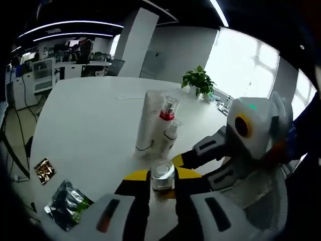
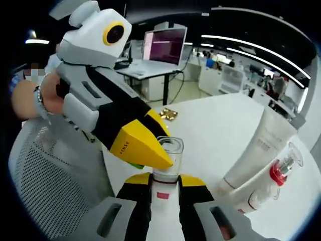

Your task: Arrange the skincare products in the storage area until every visible bottle or jar stands upright without overlapping.

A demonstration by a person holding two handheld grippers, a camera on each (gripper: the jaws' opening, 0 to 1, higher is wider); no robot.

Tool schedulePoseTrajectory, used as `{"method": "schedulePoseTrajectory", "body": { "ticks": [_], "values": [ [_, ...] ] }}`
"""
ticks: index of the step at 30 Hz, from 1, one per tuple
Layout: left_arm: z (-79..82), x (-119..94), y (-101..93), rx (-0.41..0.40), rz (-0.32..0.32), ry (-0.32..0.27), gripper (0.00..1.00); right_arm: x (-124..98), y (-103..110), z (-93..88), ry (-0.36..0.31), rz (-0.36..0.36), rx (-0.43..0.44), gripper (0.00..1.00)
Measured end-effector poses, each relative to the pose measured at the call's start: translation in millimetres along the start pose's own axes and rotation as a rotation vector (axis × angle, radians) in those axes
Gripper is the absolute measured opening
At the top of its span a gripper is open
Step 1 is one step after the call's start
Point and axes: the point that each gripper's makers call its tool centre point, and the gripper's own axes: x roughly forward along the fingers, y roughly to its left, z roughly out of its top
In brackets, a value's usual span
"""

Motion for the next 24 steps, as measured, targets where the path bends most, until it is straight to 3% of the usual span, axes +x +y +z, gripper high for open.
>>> {"method": "schedulePoseTrajectory", "body": {
  "ticks": [4,9,15,24],
  "values": [
    [-1.8,0.5,-1.8,0.033,0.002,0.013,0.13,0.9,0.3,-2.3,0.006,0.001,0.003,0.15],
    [-2.4,0.6,-7.6,0.149,0.014,0.028,0.13,2.3,0.3,-3.7,0.007,0.008,0.007,0.15],
    [-1.6,0.0,-11.6,0.255,0.032,0.033,0.13,4.8,-1.4,-1.6,-0.027,0.005,-0.031,0.16],
    [-1.5,-1.1,-17.5,0.371,0.023,0.039,0.12,7.4,-0.1,1.7,-0.079,0.035,0.011,0.17]
  ]
}}
